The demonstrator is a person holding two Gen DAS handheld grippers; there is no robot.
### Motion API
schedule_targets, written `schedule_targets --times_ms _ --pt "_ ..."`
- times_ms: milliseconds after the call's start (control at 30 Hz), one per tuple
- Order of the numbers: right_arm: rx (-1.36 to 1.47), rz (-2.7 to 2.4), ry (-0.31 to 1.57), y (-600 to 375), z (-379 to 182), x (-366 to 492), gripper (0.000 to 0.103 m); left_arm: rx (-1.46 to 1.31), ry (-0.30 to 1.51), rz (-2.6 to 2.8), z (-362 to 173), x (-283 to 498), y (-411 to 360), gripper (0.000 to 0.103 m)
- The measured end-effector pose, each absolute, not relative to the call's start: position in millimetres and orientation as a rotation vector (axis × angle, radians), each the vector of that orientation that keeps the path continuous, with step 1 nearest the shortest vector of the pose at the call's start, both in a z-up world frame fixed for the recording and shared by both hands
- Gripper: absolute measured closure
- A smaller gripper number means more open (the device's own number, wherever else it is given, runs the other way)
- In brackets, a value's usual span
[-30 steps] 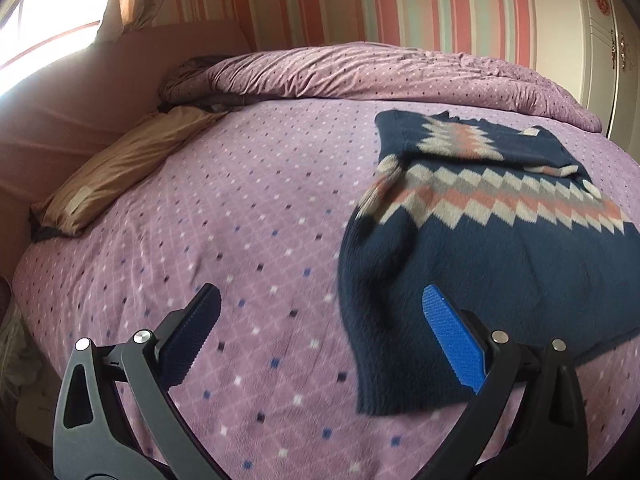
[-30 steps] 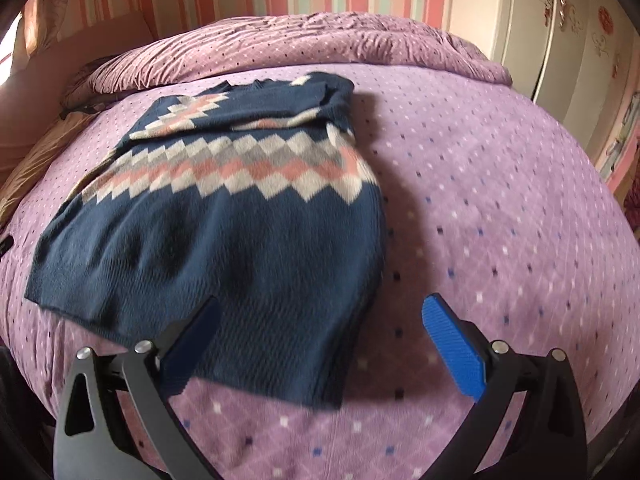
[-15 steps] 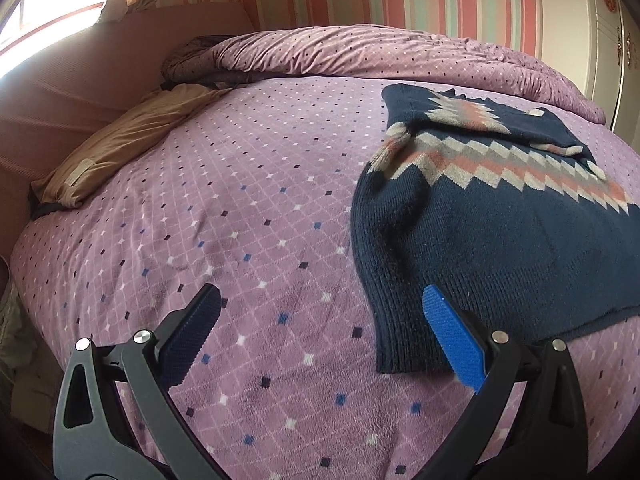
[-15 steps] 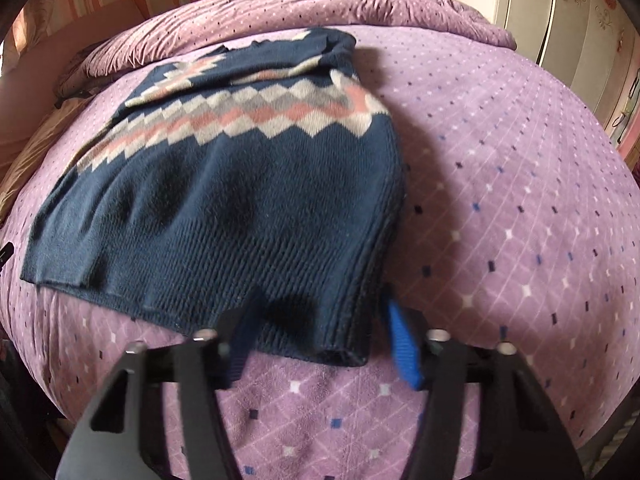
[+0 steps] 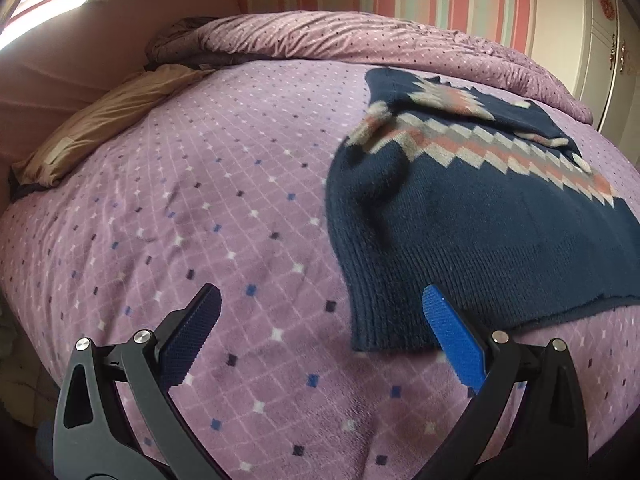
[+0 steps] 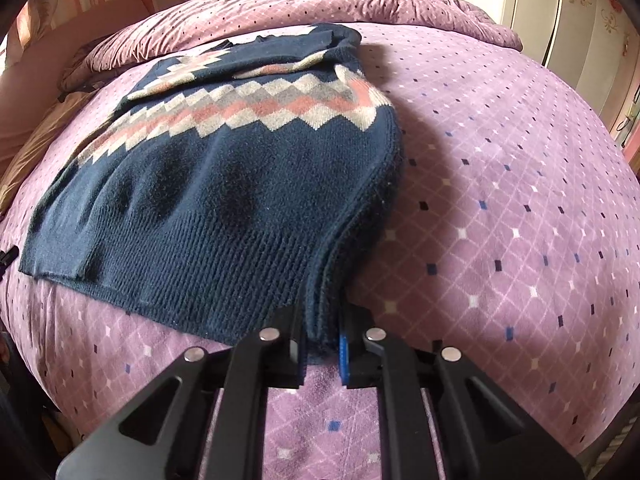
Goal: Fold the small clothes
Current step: 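Lower the right gripper and close it on the other side edge of the sweater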
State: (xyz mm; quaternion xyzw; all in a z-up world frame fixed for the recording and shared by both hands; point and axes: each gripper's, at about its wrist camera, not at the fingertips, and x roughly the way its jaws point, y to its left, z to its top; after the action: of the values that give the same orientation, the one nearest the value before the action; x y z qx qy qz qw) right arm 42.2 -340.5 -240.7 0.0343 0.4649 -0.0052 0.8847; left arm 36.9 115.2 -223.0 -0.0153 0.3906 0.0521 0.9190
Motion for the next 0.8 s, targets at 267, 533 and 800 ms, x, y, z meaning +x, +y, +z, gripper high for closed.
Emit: schedule_targets --times_ms 267,533,800 --pt "0.080 -0.004 0.965 -341.8 -240.4 41.3 0.092 -0.072 0.865 0.052 -240.0 42.4 99.2 0.003" --pt "0.083 -0.002 0.964 -342.1 -240.7 41.1 0.091 -0.093 0.933 0.019 -251.8 55.3 80.2 0.015" --pt "0.090 -0.001 0.961 -342.5 -241.6 41.2 0.091 -0.046 0.905 0.012 -240.8 60.7 67.7 0.087"
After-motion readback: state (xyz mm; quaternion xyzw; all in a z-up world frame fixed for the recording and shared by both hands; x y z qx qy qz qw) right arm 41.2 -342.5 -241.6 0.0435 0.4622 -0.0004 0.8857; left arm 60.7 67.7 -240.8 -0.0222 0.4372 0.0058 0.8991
